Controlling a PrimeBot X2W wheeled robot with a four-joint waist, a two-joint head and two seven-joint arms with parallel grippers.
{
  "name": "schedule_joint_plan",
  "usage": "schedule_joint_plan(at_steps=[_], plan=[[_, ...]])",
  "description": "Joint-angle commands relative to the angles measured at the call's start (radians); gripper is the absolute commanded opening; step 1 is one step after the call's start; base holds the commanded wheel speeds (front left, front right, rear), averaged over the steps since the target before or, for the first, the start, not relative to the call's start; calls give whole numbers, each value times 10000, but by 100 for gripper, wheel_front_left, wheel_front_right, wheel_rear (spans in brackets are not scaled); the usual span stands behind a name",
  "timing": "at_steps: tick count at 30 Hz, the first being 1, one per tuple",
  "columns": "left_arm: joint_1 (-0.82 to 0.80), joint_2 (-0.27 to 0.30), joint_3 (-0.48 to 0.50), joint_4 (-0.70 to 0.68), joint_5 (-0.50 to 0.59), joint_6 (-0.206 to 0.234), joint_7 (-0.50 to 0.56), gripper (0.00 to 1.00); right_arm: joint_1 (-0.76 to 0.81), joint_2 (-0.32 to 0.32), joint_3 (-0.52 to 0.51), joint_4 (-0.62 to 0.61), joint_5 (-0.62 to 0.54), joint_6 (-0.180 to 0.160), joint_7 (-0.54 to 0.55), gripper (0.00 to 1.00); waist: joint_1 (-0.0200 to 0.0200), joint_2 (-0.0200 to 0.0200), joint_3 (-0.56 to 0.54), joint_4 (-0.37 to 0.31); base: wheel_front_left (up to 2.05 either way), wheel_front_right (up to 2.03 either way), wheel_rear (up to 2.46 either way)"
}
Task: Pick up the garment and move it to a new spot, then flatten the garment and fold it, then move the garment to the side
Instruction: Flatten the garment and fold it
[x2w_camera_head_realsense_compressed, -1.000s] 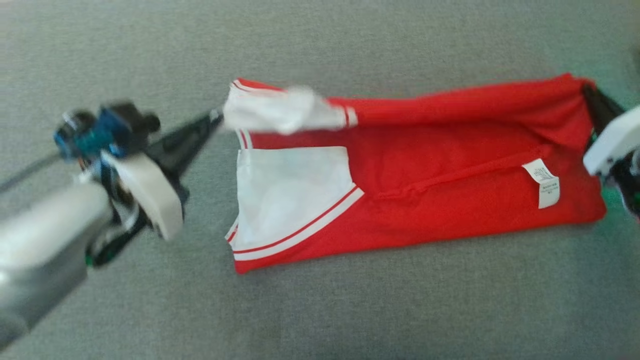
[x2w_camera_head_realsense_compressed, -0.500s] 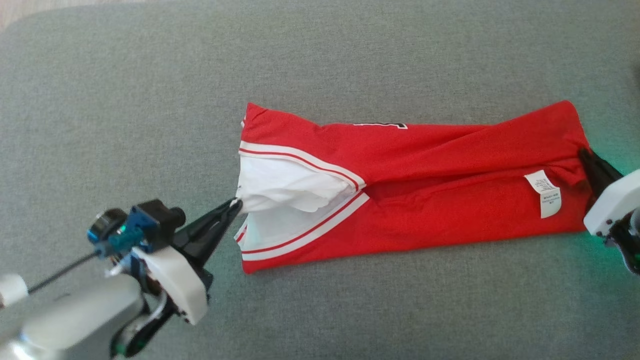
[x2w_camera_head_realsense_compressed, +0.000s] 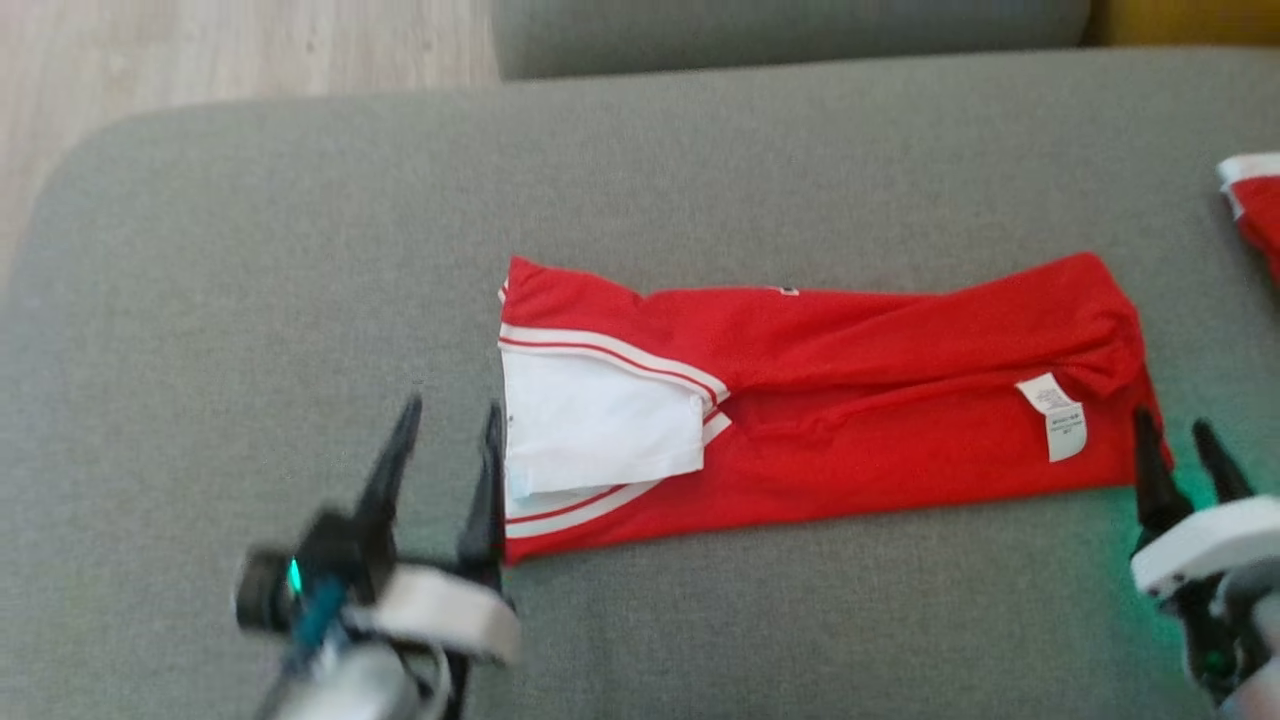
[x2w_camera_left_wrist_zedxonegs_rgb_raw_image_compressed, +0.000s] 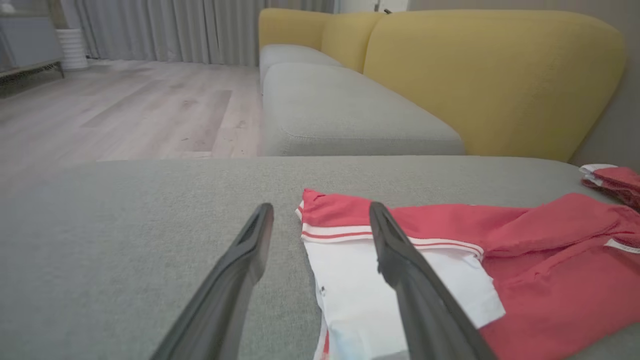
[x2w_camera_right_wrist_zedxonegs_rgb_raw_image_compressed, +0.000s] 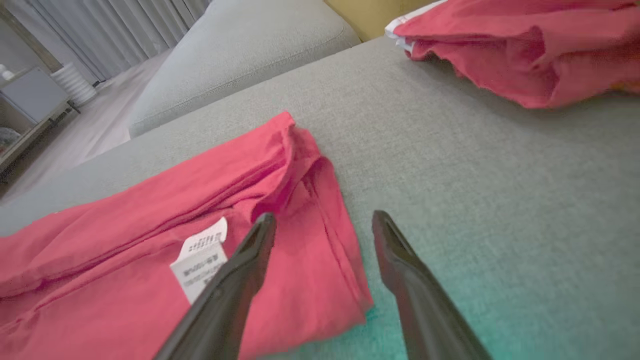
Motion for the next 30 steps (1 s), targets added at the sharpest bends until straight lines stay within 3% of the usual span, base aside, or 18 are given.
schedule_joint_plan(at_steps=[1,5,9,17,24,25,26,28,30], plan=[[315,-103,751,-378,502,130,-121,100,35,-62,-74,-236,-172,67,-180,100,1,-1,-349,102,0,0,0],[1675,-1164,1723,-839,2161,67,-122,100,176,315,-729,-75,-466,67,-233,100,1,-1,-658,434,0,0,0],[2397,-1888,2120,-962,3203,-560,-122,100,-104,500,-1344,390,-719,67,-208,100,1,-1,-761,937,0,0,0],[2704,-2549,2950,-811,4248,-1617,-123,100,-1288,661,-2362,2614,-1386,67,499,100,1,-1,-529,1533,0,0,0],[2813,-2911,3480,-715,4703,-2116,-123,100,-2137,787,-2720,4104,-1900,67,1280,97,1,-1,-377,1512,0,0,0],[2828,-2964,3538,-693,4765,-2200,-123,100,-2249,802,-2756,4241,-1950,67,1339,81,1,-1,-361,1496,0,0,0],[2842,-3017,3593,-670,4823,-2278,-123,100,-2338,810,-2766,4348,-2007,67,1395,45,1,-1,-349,1477,0,0,0],[2869,-3119,3697,-627,4926,-2415,-123,100,-2466,887,-2764,4409,-2019,67,1541,0,1,-1,-335,1420,0,0,0],[2890,-3207,3796,-587,5029,-2530,-123,100,-2508,926,-2741,4325,-1981,67,1643,0,1,-1,-331,1359,0,0,0]])
